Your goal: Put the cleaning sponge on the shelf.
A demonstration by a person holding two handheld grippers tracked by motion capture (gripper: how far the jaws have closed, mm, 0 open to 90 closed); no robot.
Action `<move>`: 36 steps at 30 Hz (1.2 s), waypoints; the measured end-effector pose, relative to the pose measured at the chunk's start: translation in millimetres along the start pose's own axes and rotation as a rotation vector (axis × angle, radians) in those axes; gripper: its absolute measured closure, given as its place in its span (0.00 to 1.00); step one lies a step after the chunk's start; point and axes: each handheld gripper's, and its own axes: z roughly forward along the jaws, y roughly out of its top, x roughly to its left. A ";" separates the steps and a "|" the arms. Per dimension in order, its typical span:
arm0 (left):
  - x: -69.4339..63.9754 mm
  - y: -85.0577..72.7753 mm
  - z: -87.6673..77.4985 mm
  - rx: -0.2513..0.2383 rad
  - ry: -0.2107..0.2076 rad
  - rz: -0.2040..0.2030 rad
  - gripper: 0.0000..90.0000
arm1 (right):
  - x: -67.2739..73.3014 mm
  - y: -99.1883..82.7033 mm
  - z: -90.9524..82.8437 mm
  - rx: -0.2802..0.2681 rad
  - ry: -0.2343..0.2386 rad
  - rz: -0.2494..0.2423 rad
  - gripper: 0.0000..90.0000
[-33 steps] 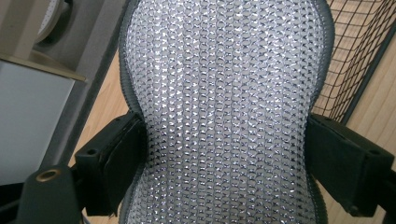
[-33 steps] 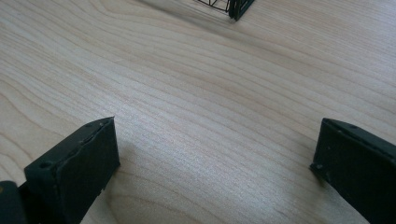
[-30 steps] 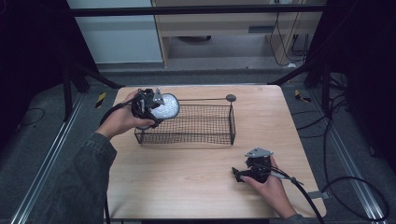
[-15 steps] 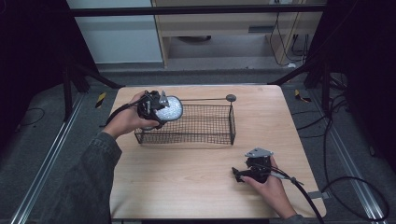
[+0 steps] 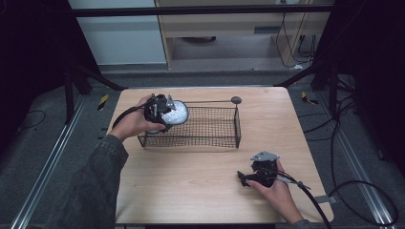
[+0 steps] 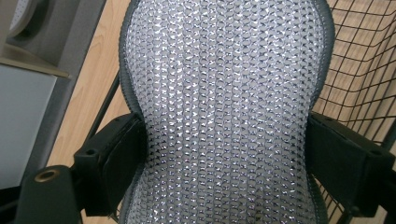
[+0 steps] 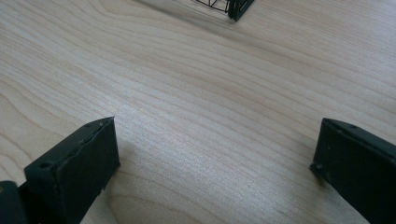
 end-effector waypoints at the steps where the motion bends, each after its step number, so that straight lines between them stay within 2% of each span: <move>1: 0.0 -0.3 1.5 0.001 0.000 -0.002 0.15 | 0.0 0.0 0.0 0.000 0.000 0.000 0.00; 12: -0.1 0.4 9.1 0.006 -0.010 0.003 0.16 | 0.2 -0.3 -0.1 -0.002 -0.002 0.002 0.01; 14: 0.1 0.4 9.6 -0.005 -0.029 -0.009 0.15 | 0.2 -0.3 -0.1 -0.002 -0.002 0.002 0.00; 16: 0.3 0.6 9.5 -0.008 -0.025 -0.012 0.12 | 0.2 -0.3 -0.1 -0.002 -0.002 0.002 0.01; 18: 1.9 0.5 9.7 -0.023 -0.032 -0.044 0.09 | 0.3 -0.4 -0.1 -0.002 -0.002 0.002 0.00; 23: 1.2 0.1 10.9 -0.035 -0.038 -0.059 0.05 | 0.3 -0.4 -0.2 -0.002 -0.002 0.003 0.00; 30: -0.5 1.4 10.1 -0.042 -0.044 -0.054 0.04 | 0.4 -0.4 -0.2 -0.002 -0.002 0.003 0.00; 32: -0.8 1.9 9.5 -0.059 -0.053 -0.055 0.04 | 0.4 -0.4 -0.2 -0.002 -0.002 0.003 0.00; 36: -1.7 2.1 9.6 -0.053 -0.060 -0.052 0.05 | 0.3 -0.4 -0.2 -0.001 -0.004 0.000 0.00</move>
